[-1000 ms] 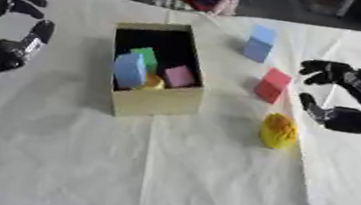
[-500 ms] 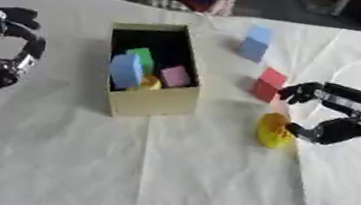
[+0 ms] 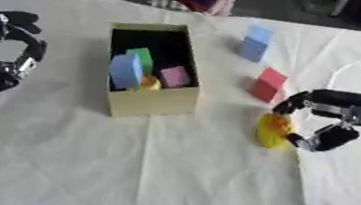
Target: Pick up objects on the table and place them in the box.
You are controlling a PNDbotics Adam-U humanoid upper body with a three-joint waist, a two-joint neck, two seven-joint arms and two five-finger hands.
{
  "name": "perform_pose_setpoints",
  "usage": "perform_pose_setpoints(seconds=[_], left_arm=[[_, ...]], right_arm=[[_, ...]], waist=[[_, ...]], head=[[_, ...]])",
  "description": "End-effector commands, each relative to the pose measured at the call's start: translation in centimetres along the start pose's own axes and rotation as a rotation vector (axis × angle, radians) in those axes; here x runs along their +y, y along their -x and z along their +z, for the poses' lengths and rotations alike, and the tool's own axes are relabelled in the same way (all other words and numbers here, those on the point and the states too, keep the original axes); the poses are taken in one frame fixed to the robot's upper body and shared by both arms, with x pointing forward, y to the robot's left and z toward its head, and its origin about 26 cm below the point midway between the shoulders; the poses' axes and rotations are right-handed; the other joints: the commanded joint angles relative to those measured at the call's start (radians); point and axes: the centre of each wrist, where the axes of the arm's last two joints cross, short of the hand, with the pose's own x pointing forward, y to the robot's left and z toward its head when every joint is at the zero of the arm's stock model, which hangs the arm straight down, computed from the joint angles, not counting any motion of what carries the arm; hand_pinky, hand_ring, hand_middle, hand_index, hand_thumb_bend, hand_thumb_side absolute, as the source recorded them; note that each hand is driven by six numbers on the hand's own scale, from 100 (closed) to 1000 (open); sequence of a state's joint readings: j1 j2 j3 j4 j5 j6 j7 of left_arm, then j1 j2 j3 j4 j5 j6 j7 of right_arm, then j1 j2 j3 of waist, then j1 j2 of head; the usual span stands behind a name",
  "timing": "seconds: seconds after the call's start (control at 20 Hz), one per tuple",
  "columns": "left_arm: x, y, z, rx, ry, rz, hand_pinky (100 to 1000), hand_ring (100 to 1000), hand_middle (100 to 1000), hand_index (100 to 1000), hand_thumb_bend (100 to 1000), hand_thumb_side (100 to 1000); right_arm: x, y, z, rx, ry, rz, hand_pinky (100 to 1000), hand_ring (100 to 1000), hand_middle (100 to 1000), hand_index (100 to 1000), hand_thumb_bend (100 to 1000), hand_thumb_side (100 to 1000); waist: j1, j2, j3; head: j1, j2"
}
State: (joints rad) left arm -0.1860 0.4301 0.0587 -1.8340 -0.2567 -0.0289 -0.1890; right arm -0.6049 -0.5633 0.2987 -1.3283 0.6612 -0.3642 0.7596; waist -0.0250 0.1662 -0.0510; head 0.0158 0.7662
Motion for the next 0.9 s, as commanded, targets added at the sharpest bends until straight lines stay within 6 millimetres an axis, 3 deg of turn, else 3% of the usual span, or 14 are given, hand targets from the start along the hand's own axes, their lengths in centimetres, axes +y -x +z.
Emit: perform_pose_setpoints(seconds=[0.05,0.1,0.3,0.45,0.65,0.9], left_arm=[[0.6,-0.4,-0.1,-0.013,-0.013,-0.017,827,669,673,846,262,584],[0.5,-0.4,-0.1,-0.012,-0.013,-0.015,827,667,670,845,257,586],[0.2,-0.4,0.0,-0.009,-0.008,-0.003,826,662,664,844,253,588],[0.0,-0.3,0.1,-0.006,-0.005,0.007,825,658,660,843,251,588],[-0.6,-0.4,0.2,-0.013,0.002,0.033,825,655,656,841,250,589],[-1.7,-0.7,0.2,-0.023,0.014,0.083,824,652,651,840,249,593]], right_arm=[[-1.0,0.2,0.2,0.027,0.082,0.050,832,758,617,746,160,167],[-1.0,0.2,0.1,0.032,0.126,0.057,812,708,521,654,105,120],[-2.1,-0.1,-0.4,0.033,0.307,0.079,775,614,373,510,100,100],[-4.5,-1.0,-0.6,-0.010,0.414,0.084,768,595,348,492,100,100],[-9.5,-3.5,-1.3,-0.096,0.506,0.129,770,593,353,499,100,100],[-13.2,-6.2,-4.4,-0.178,0.544,0.113,767,583,356,509,100,100]], waist=[[-0.005,-0.032,0.001],[-0.004,-0.032,0.001],[-0.001,-0.036,0.003],[0.002,-0.044,0.007],[0.010,-0.053,0.022],[0.024,-0.060,0.055]], head=[[0.000,0.004],[0.001,0.004],[-0.001,0.004],[-0.003,0.004],[-0.015,0.004],[-0.042,0.004]])
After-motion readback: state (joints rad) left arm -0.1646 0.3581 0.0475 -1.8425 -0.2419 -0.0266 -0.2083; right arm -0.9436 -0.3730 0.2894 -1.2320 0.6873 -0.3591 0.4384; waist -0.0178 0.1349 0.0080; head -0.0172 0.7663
